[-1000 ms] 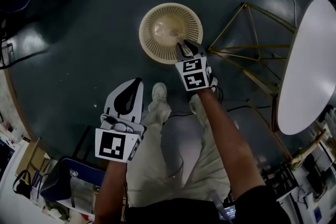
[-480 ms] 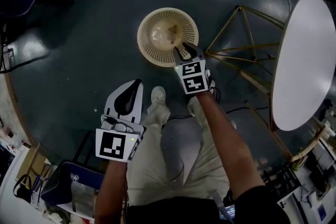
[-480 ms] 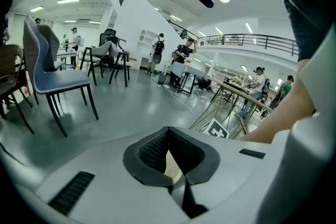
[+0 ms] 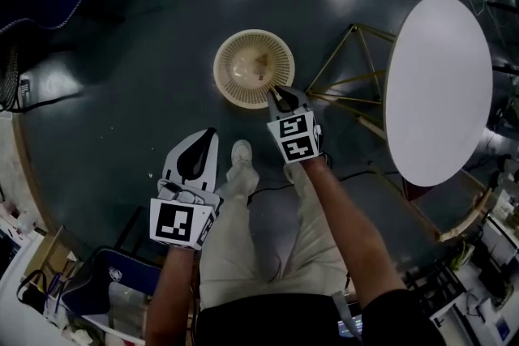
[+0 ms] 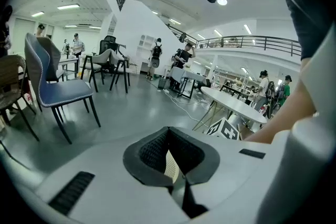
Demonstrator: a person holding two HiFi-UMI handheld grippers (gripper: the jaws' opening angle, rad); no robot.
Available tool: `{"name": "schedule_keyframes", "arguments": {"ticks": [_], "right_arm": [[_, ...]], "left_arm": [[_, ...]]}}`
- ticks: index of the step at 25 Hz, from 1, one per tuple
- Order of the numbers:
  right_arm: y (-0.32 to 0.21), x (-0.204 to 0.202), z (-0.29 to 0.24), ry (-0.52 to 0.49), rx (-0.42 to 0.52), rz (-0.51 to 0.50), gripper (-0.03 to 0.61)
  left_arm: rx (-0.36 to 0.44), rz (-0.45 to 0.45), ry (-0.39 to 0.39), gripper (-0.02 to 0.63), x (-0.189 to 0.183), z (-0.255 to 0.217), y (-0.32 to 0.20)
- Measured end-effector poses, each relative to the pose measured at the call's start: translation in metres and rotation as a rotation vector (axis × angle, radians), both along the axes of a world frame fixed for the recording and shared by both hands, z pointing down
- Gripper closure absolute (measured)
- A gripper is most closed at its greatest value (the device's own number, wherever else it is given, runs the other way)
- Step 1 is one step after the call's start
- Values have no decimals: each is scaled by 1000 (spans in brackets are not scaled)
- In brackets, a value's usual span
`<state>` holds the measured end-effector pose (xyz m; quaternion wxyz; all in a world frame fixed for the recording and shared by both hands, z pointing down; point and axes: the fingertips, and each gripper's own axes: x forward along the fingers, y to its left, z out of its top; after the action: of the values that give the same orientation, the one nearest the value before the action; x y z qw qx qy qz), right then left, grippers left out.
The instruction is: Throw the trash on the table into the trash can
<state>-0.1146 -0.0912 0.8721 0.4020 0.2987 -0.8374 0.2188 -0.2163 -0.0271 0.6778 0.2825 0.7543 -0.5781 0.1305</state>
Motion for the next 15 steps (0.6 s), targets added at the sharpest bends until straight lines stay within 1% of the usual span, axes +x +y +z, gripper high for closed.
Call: {"name": "schedule_keyframes", "arguments": {"ticks": [2, 4, 9, 15], "right_arm": [[3, 3, -24, -17, 13, -7, 531], [5, 6, -50, -33, 17, 7, 537], [5, 6, -127, -91, 51, 28, 548], [7, -1, -227, -156, 122, 11, 554]], "left_arm": [[7, 1, -7, 606, 2, -20, 4], [13, 1, -10, 606, 3, -41, 7], [27, -20, 7, 606, 5, -98, 13], [73, 8, -11, 606, 10, -164, 19]]}}
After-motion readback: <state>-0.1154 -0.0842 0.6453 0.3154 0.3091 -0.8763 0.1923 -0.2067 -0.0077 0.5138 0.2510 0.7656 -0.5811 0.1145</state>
